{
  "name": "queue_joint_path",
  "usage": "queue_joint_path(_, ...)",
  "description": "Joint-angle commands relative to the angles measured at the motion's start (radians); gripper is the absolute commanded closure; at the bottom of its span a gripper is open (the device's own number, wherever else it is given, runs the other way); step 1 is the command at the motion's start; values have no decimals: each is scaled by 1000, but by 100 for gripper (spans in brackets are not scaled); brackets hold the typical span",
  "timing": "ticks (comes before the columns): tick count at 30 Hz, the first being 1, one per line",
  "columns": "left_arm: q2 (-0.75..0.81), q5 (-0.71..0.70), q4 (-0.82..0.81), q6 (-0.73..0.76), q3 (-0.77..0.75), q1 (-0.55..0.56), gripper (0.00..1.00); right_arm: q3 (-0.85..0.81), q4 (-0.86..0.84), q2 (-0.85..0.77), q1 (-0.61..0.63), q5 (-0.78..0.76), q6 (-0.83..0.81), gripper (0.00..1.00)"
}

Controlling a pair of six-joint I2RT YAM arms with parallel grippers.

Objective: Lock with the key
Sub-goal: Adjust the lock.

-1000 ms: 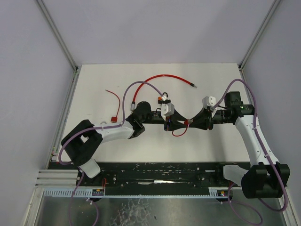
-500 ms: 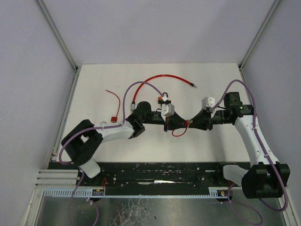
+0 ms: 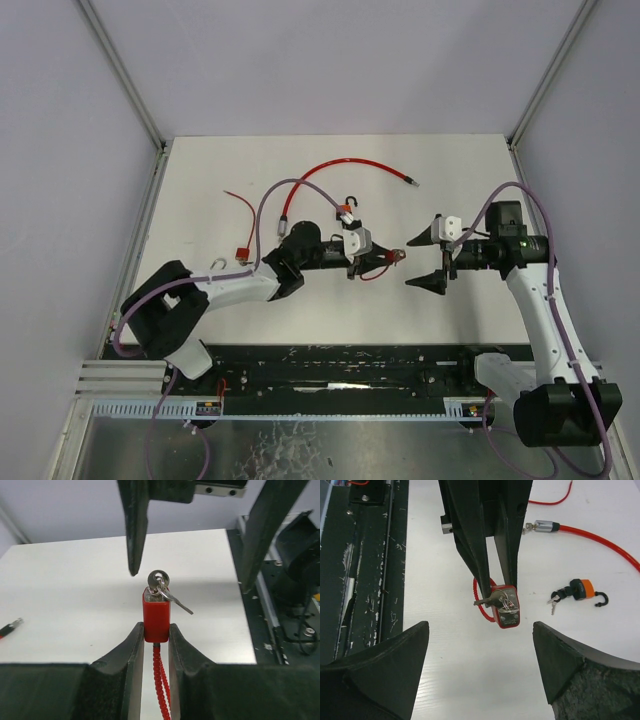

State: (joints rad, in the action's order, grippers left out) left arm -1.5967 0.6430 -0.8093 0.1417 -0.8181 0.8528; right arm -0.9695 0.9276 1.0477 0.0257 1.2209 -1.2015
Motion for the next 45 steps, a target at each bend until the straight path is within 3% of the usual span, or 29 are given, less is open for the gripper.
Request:
queue_joint_path(1,51,-231,27,210,18,81,100,23,-25,-76,-29,27,-37,10)
queue_joint_path(6,45,-481,18,415,45,186,100,17,-15,-87,-37,37,-48,11)
queue_joint_path(10,54,-536,-50,514,92,199,100,3,-3,-94,-47,16,-31,15)
queue_joint_path(15,56,-613,-85,545,110,202,100,23,-18,-84,-47,18,-17,32)
queue_joint_path(19,32,-711,-108,571,100,230,100,91,-108,-58,-47,124,39,44)
queue_joint_path(22,7,-802,-130,594,89,253,100,121,-308,-61,-39,85,313,55)
queue_joint_path(25,-2,-868,-188,591,94,264,100,172,-575,-61,-34,2,596,60)
queue_joint_path(30,-7,-891,-172,549,74,265,100,318,-1030,-42,2,11,1015,56)
queue_joint_path(35,-15,-911,-166,528,61,264,100,359,-1201,-12,40,-34,1180,50)
queue_joint_path(39,-18,-909,-171,524,59,267,100,433,-1491,9,57,-46,1430,52)
queue_joint_path(45,-24,-920,-176,523,56,269,100,417,-1441,50,109,-72,1407,61)
